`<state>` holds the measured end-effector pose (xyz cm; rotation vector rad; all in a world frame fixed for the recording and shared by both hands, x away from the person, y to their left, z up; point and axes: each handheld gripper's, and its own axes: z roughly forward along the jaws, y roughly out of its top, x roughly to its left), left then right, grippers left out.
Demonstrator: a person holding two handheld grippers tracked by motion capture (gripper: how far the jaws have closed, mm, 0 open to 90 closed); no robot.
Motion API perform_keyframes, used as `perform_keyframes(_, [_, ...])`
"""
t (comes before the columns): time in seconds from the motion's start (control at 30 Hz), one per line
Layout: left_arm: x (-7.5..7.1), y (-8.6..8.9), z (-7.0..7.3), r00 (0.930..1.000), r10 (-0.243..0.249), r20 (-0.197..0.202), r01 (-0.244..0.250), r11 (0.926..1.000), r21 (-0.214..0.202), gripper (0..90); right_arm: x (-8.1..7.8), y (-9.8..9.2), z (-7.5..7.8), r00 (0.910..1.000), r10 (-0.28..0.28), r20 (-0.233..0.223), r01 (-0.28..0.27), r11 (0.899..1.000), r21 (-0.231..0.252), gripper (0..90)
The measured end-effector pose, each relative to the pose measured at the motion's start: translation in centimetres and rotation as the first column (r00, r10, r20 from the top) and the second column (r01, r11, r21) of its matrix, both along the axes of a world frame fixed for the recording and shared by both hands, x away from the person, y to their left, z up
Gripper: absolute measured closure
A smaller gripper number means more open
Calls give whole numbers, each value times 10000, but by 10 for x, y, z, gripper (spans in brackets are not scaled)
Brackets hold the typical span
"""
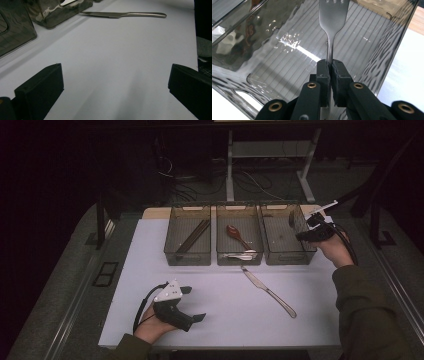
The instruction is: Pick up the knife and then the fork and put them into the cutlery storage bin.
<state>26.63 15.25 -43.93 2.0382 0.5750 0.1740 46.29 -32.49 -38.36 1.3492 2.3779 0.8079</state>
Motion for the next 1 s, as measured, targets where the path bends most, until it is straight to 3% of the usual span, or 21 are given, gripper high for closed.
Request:
perform_keyframes(0.57, [-1,0,0,10000,-29,-1,29,10000,-5,0,14,19,-13,9985,271,-485,-296,9982,-514,840])
perform_keyframes(1.0, [-1,-1,0,10000,-54,-1,54,10000,2,0,23,35,-21,9926,535,-1093,-675,9894,-1285,827])
